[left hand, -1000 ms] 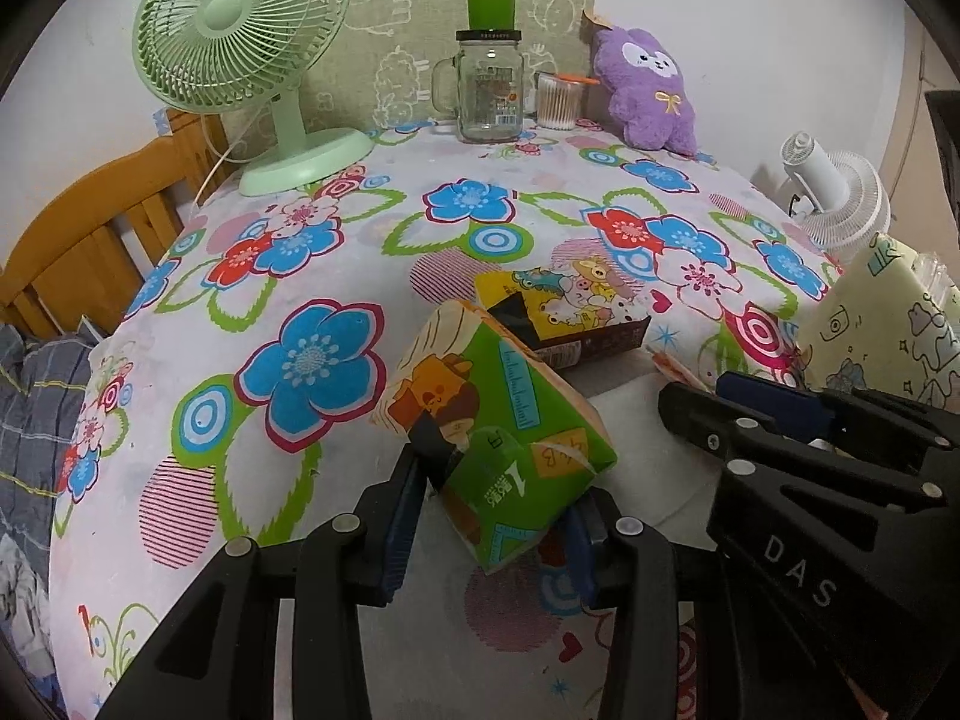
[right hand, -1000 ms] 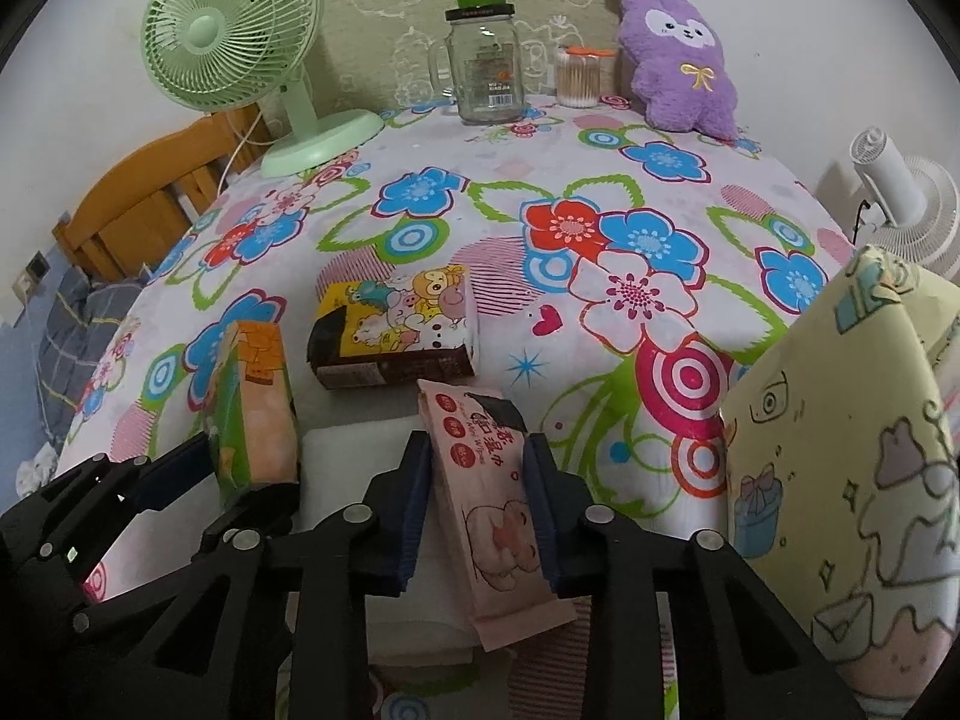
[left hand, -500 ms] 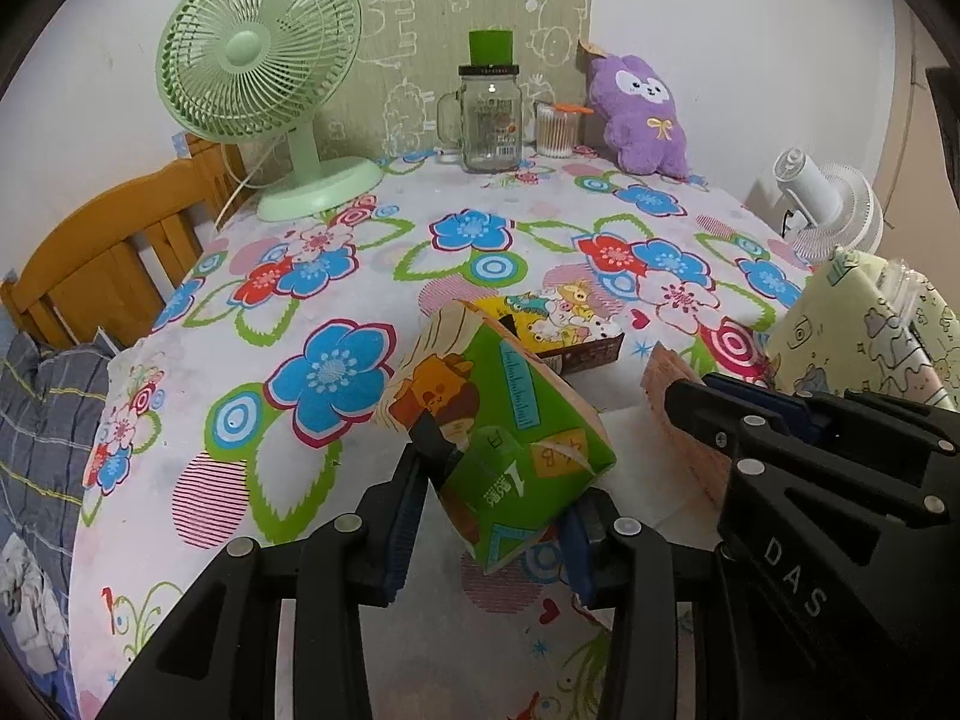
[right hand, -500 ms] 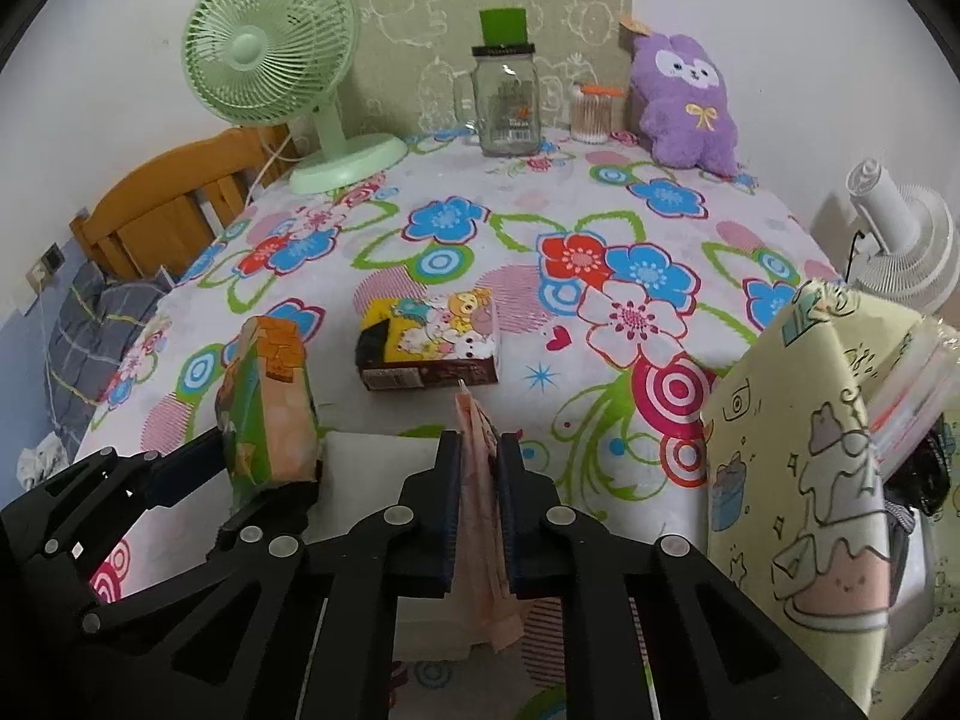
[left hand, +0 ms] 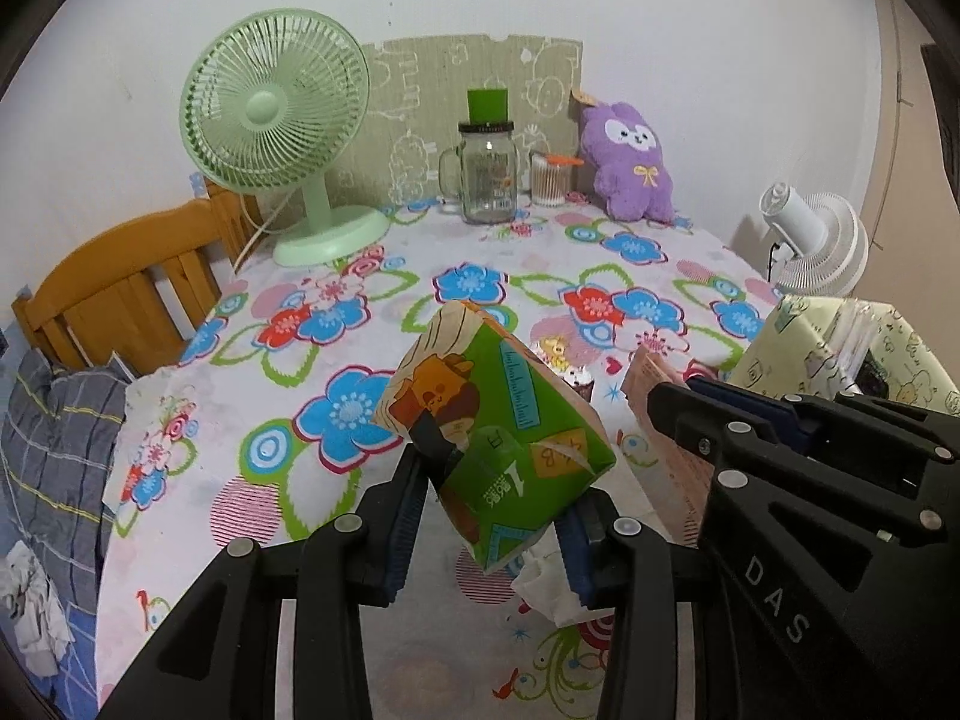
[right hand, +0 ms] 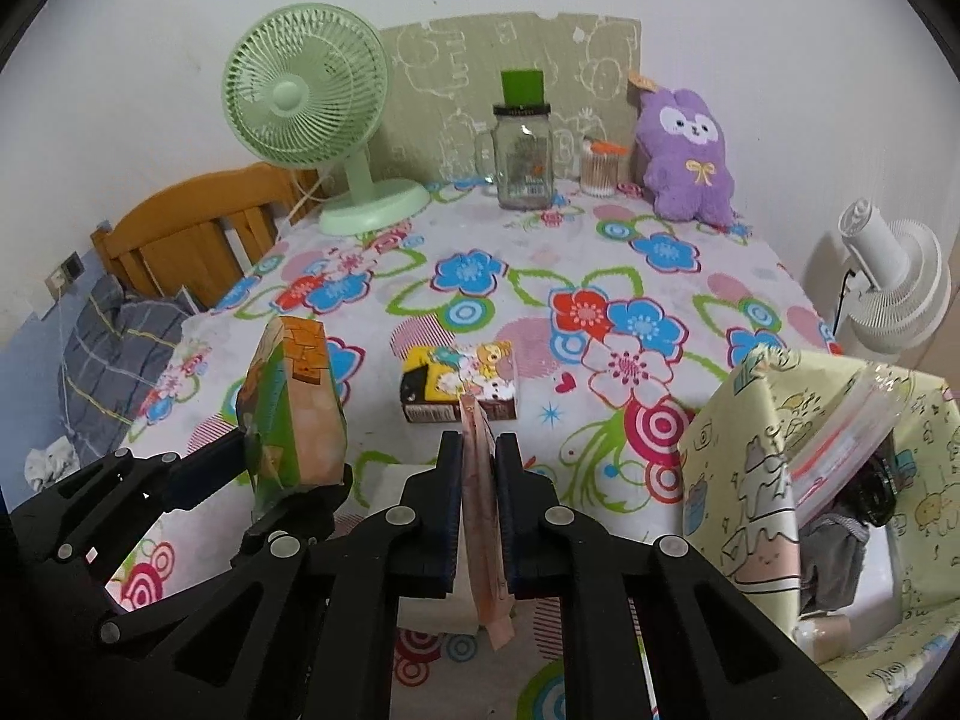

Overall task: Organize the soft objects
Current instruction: 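Lift both packs and carry them toward the patterned box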

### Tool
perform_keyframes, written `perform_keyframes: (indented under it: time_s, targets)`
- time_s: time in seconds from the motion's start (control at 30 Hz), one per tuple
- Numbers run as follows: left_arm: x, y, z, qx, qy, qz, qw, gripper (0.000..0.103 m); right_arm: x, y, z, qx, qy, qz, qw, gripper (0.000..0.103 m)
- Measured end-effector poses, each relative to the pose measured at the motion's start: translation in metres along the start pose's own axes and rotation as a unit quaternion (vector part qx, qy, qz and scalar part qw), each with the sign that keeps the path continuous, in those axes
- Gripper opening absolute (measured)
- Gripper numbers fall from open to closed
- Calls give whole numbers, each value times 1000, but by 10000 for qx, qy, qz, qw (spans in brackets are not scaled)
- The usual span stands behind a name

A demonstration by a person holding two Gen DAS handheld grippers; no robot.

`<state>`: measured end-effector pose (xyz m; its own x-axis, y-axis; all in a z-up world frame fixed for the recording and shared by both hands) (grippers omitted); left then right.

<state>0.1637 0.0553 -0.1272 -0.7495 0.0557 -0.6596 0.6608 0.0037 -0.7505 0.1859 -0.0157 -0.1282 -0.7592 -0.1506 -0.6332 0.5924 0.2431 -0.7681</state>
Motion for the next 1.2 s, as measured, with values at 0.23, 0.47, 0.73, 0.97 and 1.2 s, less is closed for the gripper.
perform_keyframes:
  time_s: [0.23, 0.47, 0.73, 0.97, 1.2]
  targets:
    - [-5, -21, 2, -29, 21, 211, 9998, 41, -4, -22, -5, -24, -58, 193, 9998, 13]
    - [-7, -43, 10, -3, 65, 418, 9991, 41, -7, -47, -7, 0, -94, 389, 9992, 13]
    - [-7, -64, 22, 12, 80, 586, 9982, 41, -3, -75, -3, 50, -111, 578, 9983, 13]
    - [-6, -80, 33, 44, 95, 713, 9974, 41, 1, -95, 5, 94, -101, 720, 9973, 13]
    - [-7, -89, 46, 100, 110, 800, 9967, 41, 4, -109, 17, 167, -68, 829, 9964, 13]
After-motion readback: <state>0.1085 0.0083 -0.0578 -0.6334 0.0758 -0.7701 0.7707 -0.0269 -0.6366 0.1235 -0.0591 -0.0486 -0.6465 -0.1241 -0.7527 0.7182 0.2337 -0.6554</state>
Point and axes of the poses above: each gripper's, at about its wrist camera, not at the fingertips, and y roughly the way its jaws point, z to its right, x to its underside, the point moved 6 cm from there along y, roughly the way its jaws point, and after that the axes turned 6 degrees about -z, right-handed, at the moved point
